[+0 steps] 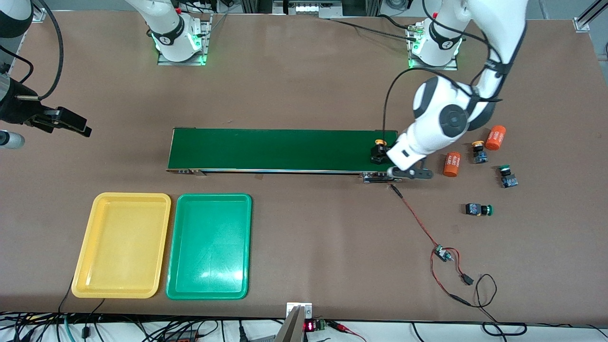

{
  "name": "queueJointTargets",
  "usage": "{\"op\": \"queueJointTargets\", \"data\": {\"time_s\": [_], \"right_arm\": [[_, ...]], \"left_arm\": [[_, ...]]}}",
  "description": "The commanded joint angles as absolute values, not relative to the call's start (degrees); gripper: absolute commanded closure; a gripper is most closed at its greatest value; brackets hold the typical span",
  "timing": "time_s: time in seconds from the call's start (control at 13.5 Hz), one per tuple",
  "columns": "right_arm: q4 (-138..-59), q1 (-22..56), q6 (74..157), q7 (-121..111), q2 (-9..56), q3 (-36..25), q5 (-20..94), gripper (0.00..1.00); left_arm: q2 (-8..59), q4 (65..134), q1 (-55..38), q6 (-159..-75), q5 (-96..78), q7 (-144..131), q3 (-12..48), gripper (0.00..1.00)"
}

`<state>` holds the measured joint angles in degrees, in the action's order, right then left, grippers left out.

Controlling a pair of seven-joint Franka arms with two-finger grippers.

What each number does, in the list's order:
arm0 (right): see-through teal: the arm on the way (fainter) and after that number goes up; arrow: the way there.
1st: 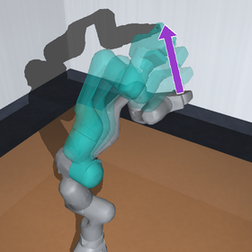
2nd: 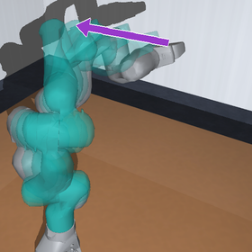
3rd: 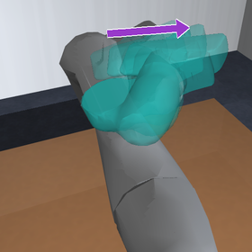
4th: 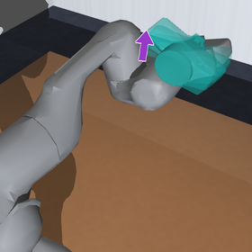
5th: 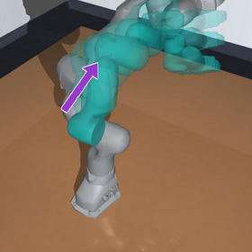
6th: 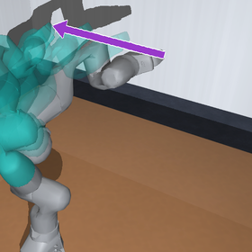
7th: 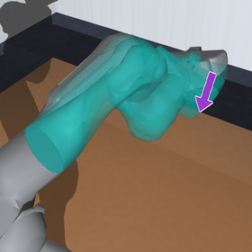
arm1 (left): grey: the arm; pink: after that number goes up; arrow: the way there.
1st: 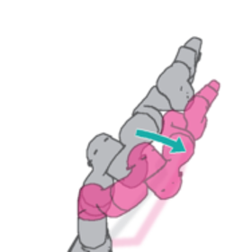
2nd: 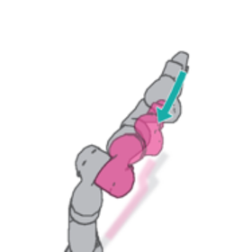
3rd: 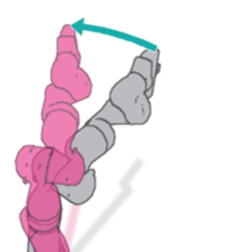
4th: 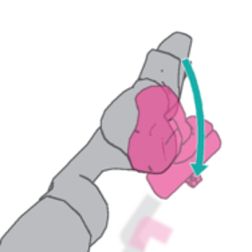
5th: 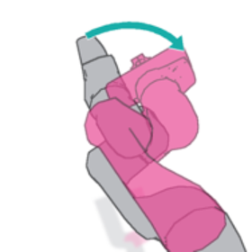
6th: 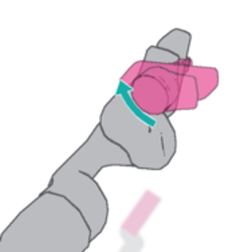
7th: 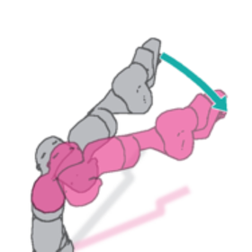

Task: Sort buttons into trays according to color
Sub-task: 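Carry the button with the left gripper onto the green belt and release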

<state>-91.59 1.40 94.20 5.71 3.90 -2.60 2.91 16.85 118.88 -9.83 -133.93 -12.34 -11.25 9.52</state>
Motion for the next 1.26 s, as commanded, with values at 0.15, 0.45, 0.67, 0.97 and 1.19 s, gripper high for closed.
{"op": "queueJointTargets", "data": {"time_s": [0.15,0.45,0.67,0.97,1.19], "right_arm": [[-91.9,1.0,94.4,5.8,3.5,-2.5,4.0,0.00],[-91.9,1.0,94.4,5.8,3.5,-2.5,4.0,0.00],[-91.9,1.0,94.1,5.7,3.4,-2.5,4.0,0.00],[-91.9,1.0,93.9,5.0,3.4,-2.5,4.0,0.00],[-91.9,1.1,93.8,4.9,3.4,-2.5,3.9,0.00]], "left_arm": [[17.0,117.0,2.6,-133.6,-9.1,6.0,8.8,0.00],[20.2,114.6,7.5,-133.5,-8.6,27.0,8.8,0.00],[24.9,110.4,10.7,-133.3,-8.7,48.0,8.8,0.00],[29.2,105.4,12.0,-133.4,-8.6,66.8,8.8,0.00],[34.4,100.0,12.6,-133.5,-7.4,80.5,8.8,0.00]]}}
